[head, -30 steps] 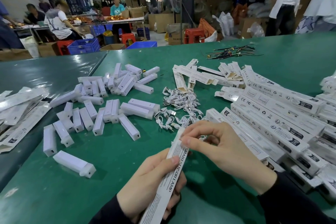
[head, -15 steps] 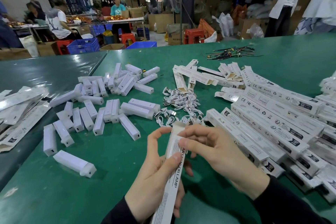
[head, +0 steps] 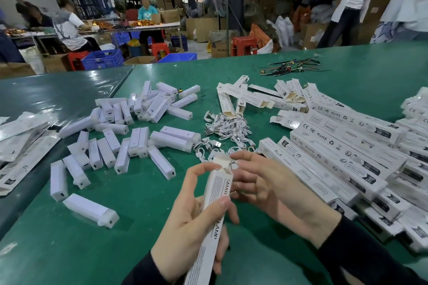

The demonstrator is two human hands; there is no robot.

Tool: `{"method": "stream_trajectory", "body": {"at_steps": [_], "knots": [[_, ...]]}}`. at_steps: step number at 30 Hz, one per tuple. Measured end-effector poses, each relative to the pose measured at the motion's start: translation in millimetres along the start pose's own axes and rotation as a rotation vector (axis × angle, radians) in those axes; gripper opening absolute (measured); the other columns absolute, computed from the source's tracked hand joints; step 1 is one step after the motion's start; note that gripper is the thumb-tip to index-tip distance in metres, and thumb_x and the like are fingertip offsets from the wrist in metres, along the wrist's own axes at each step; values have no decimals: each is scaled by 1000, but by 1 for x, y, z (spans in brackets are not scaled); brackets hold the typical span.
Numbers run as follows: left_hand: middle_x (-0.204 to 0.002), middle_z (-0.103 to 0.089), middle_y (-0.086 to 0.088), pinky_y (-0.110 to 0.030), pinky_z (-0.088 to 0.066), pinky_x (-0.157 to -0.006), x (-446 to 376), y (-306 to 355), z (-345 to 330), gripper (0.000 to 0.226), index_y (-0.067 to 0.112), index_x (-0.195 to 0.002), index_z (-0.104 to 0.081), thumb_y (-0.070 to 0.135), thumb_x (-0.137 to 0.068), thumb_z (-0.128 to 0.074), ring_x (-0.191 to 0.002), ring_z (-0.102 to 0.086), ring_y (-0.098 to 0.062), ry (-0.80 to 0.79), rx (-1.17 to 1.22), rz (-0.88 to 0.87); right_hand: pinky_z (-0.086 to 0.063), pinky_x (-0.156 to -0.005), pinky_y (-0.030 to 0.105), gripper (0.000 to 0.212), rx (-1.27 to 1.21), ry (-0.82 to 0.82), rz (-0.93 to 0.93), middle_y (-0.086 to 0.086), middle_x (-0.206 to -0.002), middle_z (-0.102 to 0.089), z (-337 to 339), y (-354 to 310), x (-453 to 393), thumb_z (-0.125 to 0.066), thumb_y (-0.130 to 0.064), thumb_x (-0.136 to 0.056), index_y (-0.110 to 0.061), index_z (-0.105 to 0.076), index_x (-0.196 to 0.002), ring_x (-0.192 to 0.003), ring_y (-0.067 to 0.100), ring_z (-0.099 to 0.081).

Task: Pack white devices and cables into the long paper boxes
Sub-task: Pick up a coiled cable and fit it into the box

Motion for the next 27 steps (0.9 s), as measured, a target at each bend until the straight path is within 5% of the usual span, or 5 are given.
{"method": "stream_trajectory", "body": {"at_steps": [5,9,15,20,27], "knots": [[-82,-60,-22,-25,-46,-35,1,-3,-3,28,38,-108,-47,28,-87,-61,-33,-50,-20,-41,31,15,-51,-58,22,45,34,8,-54,7,-81,-73,-2,4,1,-71,-19,-66,-12,-61,-109,-62,12,-63],[-81,-59,-23,-22,-45,-35,2,-5,-3,28,39,-113,-49,29,-88,-58,-35,-51,-19,-76,54,32,-43,-55,23,22,86,4,-95,4,-76,-67,-2,10,-1,-61,-11,-85,-13,-60,-107,-60,13,-55],[-80,-58,-19,-21,-43,-35,2,-11,-4,20,35,-108,-47,29,-92,-56,-34,-48,-17,-81,-2,72,-36,-53,24,15,109,64,-154,3,-66,-63,0,12,-2,-58,-5,-82,-13,-66,-92,-55,12,-50],[-84,-57,-17,-23,-44,-36,2,-13,-2,20,37,-110,-44,26,-93,-50,-34,-46,-19,-56,-17,84,-41,-60,25,42,129,63,-97,0,-77,-66,-2,10,0,-71,-44,-64,-13,-75,-92,-66,11,-52],[-88,-61,-22,-25,-45,-35,2,-13,0,35,57,-107,-41,27,-92,-51,-38,-47,-19,-18,-15,71,-45,-55,24,26,174,77,12,4,-74,-70,-3,13,2,-69,-23,-79,-9,-78,-99,-61,16,-54]]}}
Point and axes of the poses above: each hand's wrist, its own x-axis away from the middle knuckle, its own z-axis out of the back of the hand, y = z × x, the point moved 1 cm from there along -x, towards the middle knuckle
